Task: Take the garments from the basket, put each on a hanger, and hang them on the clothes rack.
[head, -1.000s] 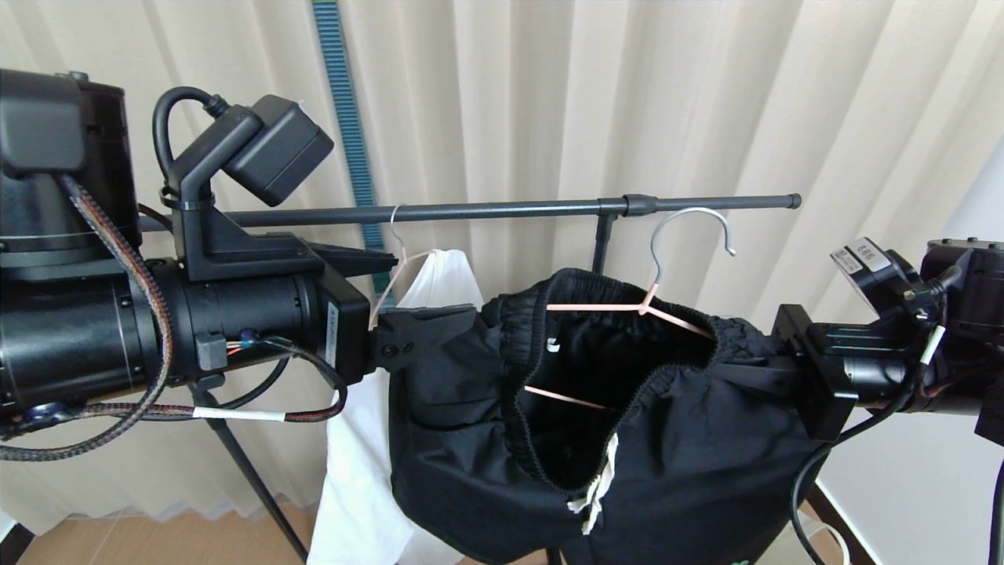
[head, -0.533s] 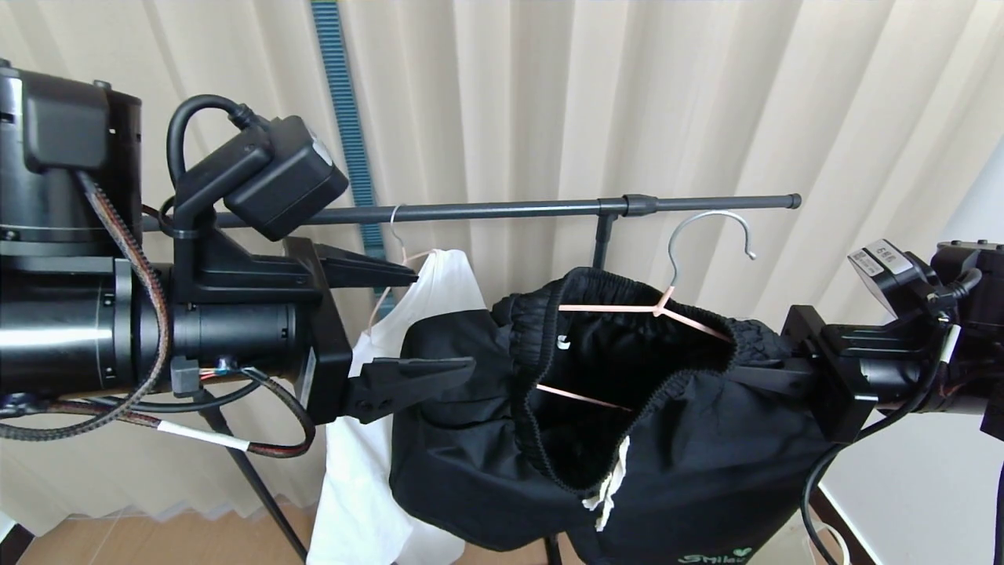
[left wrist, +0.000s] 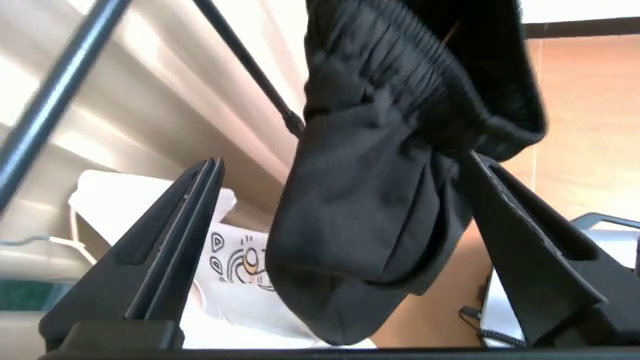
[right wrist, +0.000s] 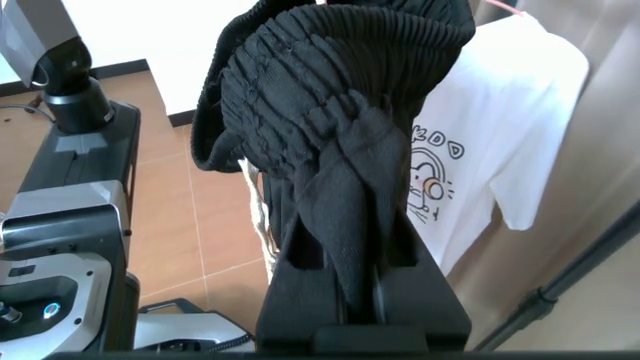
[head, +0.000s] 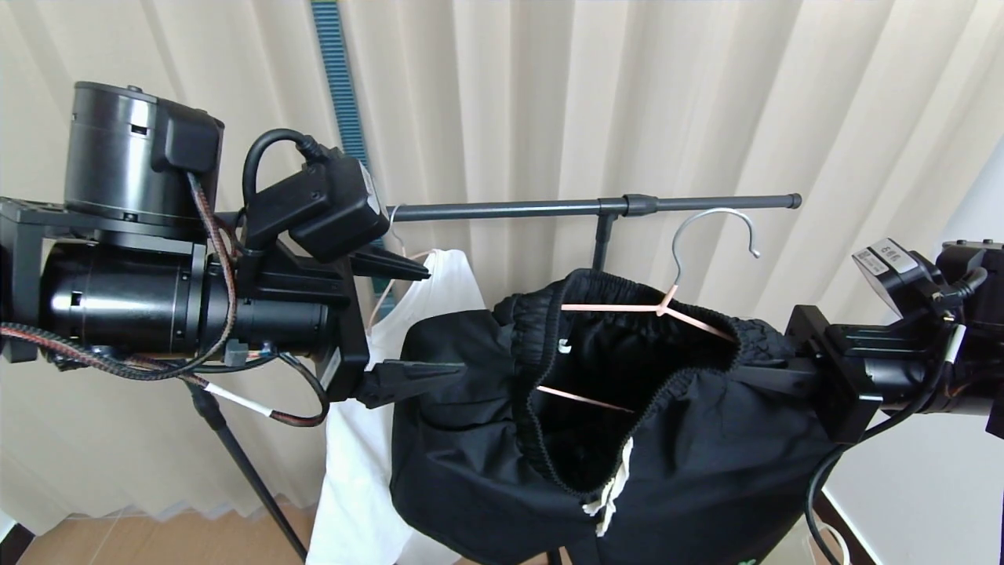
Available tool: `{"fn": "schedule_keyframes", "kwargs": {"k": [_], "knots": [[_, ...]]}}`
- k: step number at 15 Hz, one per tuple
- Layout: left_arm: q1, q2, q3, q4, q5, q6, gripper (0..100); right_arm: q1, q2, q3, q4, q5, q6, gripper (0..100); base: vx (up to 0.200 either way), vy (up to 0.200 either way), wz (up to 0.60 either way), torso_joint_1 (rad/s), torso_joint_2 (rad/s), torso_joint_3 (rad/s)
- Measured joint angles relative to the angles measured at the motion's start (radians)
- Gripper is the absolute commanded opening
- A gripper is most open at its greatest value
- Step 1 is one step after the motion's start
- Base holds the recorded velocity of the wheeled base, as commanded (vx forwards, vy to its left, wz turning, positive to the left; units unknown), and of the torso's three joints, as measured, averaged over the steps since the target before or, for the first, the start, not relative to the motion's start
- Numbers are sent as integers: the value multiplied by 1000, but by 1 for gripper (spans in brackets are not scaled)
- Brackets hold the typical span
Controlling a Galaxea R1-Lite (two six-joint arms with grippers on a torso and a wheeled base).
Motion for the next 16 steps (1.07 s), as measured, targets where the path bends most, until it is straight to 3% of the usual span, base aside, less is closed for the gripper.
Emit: {"fn": "schedule_keyframes", "kwargs": {"k": [11,16], "knots": [[13,-13,53,-10,-35,-11,100,-73,-107,136,0,-1,-59,0,0,0,0,0,0,0],[-15,-37,71,-11,-67,-11,100,14,-118,159,0,-2,-66,0,0,0,0,0,0,0]]}}
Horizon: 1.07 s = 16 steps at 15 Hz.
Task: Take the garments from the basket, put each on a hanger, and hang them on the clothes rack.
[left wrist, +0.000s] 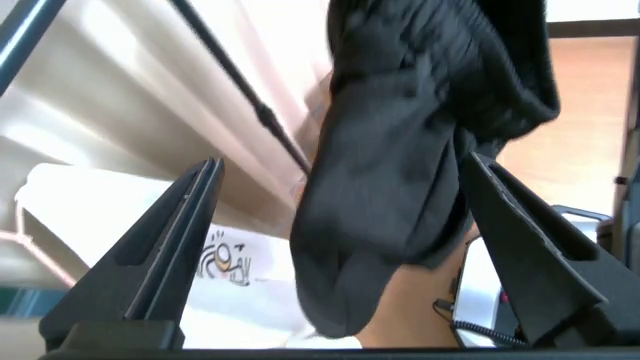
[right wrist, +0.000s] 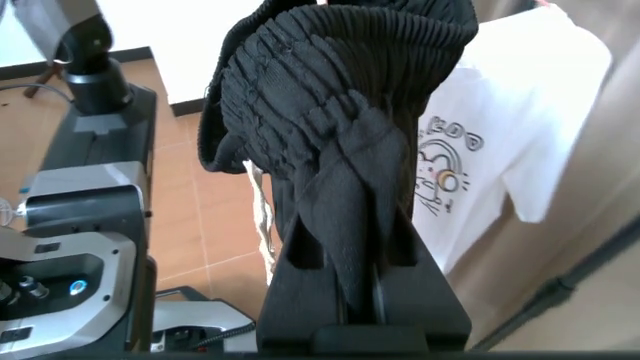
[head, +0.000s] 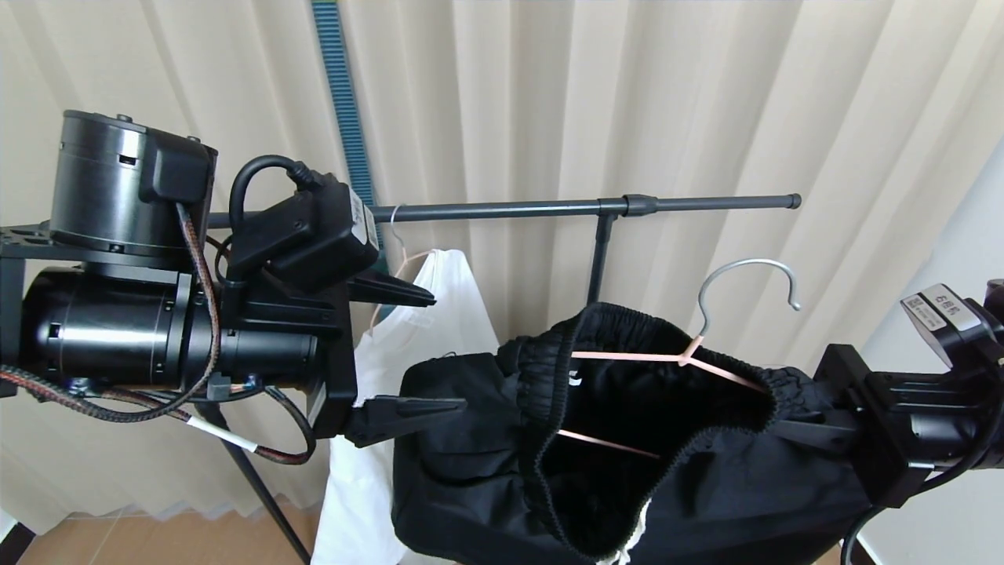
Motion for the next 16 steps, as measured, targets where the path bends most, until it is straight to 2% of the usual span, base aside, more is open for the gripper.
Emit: {"fn": "schedule_keyframes", "kwargs": {"k": [8,14,16], "knots": [[-76,28,-19,0,-86,3,100,69,39,-8,0,0,0,0,0,0,0,0,0,0],[-82,84,-16,-1,-99,3,100,94,44,-12,-3,0,3,0,0,0,0,0,0,0],[-82,105,-16,-1,-131,3,100,104,44,-12,-7,1,3,0,0,0,0,0,0,0]]}}
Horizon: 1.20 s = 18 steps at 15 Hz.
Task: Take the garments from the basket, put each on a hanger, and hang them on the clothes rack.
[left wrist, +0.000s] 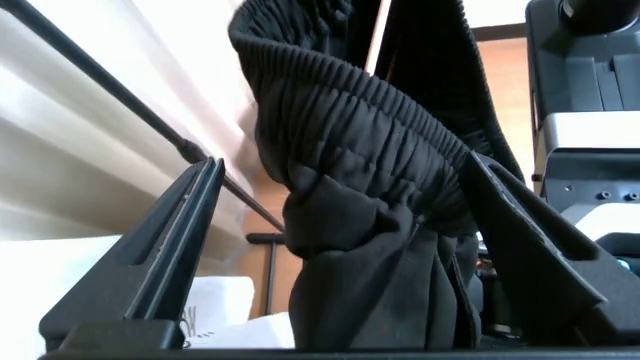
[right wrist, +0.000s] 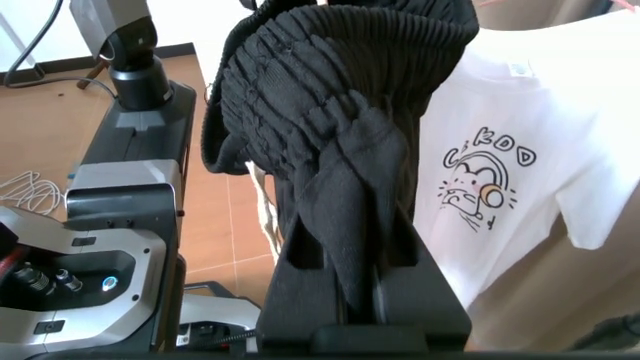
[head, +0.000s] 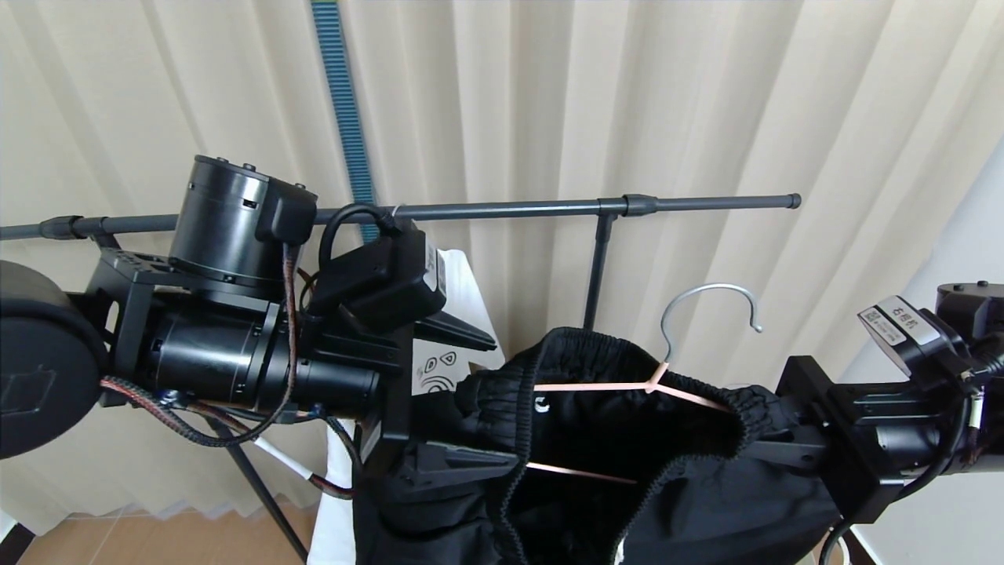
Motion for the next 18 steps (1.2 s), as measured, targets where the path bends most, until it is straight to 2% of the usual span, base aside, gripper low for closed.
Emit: {"fn": "schedule_keyframes", "kwargs": {"k": [2,15,16,18], "knots": [[-1,17,-1,0,-26,0,100,9,0,0,-1,0,0,0,0,0,0,0,0,0],[-24,82,6,-1,-28,-1,100,51,-38,11,-3,2,0,0,0,0,0,0,0,0],[-26,83,6,-1,-27,-1,0,53,-40,13,-3,2,0,0,0,0,0,0,0,0],[-26,83,9,-1,-26,-1,0,55,-42,13,-3,1,-1,0,0,0,0,0,0,0]]}}
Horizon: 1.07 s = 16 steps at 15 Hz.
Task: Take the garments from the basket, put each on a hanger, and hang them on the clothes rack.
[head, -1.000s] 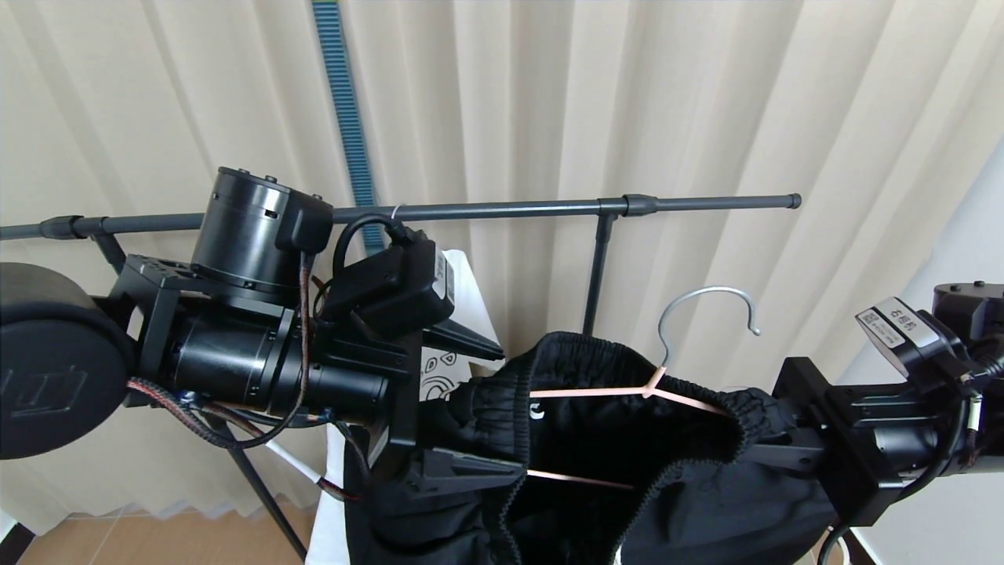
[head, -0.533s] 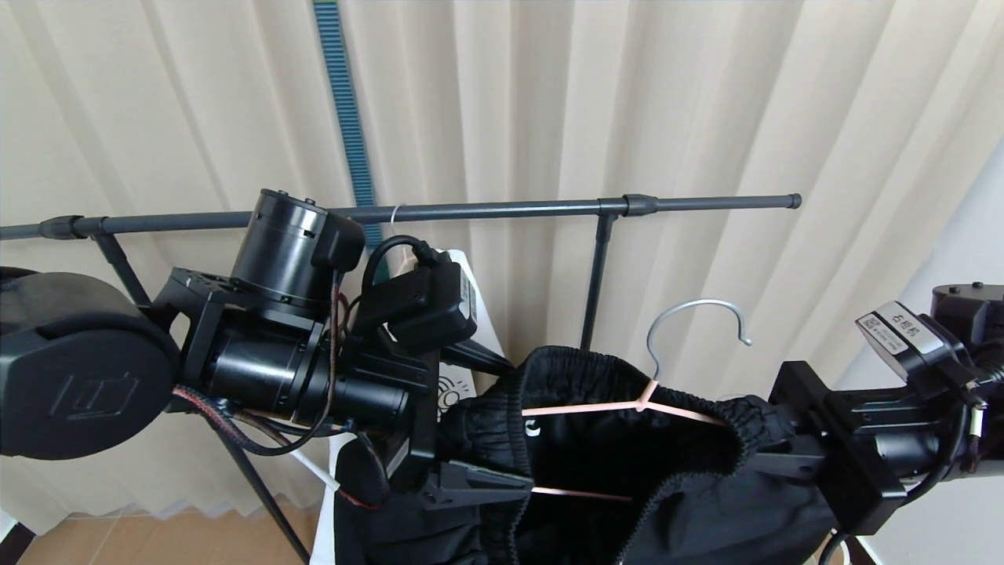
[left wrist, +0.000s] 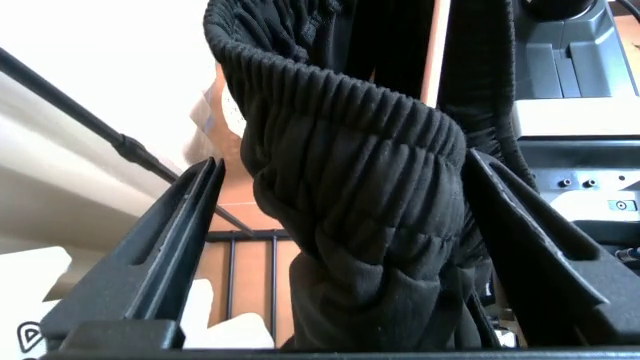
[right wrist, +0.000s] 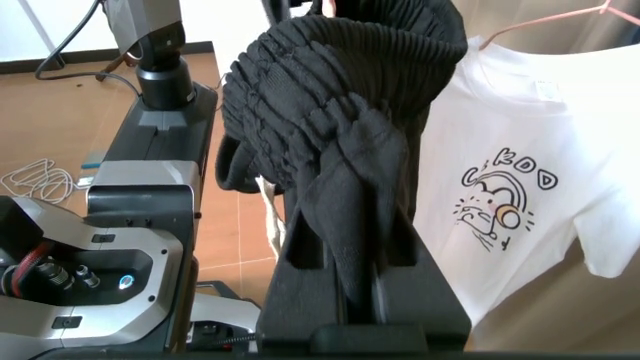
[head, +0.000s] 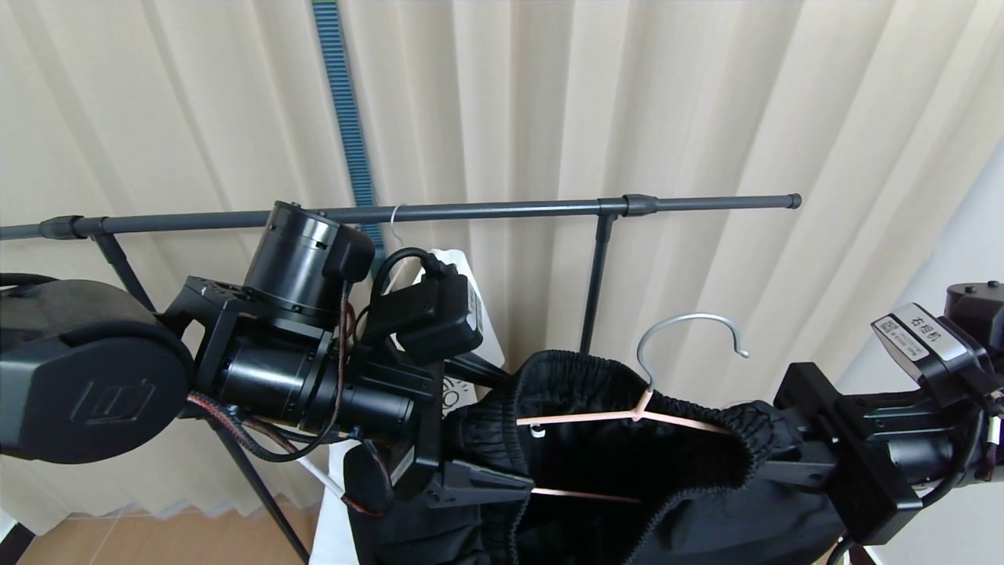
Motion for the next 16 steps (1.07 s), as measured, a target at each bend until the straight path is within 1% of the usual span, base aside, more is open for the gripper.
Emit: {"fn": "schedule_keyframes", "kwargs": {"k": [11,15,16], "knots": [[0,-23,8,1,5,-4,0,0,8,-10,-2,-16,-1,0,0,0,0,0,0,0],[4,-35,9,1,20,-7,0,0,9,-8,-1,-61,-1,0,0,0,0,0,0,0],[6,-39,9,1,20,-7,0,0,9,-7,-1,-63,-1,100,0,0,0,0,0,0]]}}
